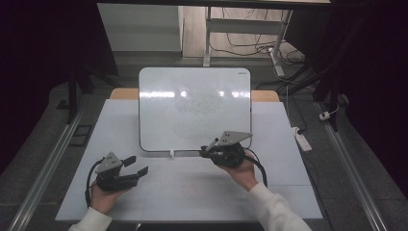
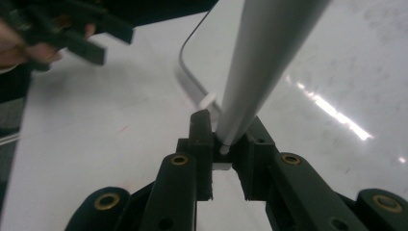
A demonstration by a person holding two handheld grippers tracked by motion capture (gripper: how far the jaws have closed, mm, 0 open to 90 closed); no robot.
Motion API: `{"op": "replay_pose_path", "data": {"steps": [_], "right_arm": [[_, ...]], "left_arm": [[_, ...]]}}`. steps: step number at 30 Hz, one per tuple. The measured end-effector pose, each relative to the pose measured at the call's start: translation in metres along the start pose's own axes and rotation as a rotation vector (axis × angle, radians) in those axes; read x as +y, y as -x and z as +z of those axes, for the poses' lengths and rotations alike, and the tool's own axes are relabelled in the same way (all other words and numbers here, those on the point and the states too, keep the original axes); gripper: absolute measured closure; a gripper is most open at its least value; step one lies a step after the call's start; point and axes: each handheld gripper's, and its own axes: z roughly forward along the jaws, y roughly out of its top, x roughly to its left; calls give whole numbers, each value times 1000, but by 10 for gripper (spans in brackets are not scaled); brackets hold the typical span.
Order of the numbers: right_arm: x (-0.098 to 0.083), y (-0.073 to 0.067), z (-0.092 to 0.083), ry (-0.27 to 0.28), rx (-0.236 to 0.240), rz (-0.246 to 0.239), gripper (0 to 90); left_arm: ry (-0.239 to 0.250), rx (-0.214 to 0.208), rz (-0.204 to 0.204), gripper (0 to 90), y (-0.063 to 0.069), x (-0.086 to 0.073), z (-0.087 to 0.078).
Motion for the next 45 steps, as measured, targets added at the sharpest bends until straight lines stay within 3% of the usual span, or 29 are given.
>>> {"op": "replay_pose_path", "data": {"steps": [6,15,21,32,36,45], "right_arm": [[-18,-7,-15,5,33,29,773],[-27,-7,-12,-25,51,53,773],[-28,-8,-6,-27,63,79,773],[-29,-9,2,-19,90,132,773],[-29,-6,3,-5,111,166,773],[-29,-8,7,0,127,181,773]], "left_arm": [[6,3,6,332,2,2,1],[17,1,35,330,8,6,0],[33,-16,68,327,19,18,3],[42,-138,167,336,60,68,33],[45,-177,205,351,76,82,46],[47,-252,269,372,106,105,73]]}}
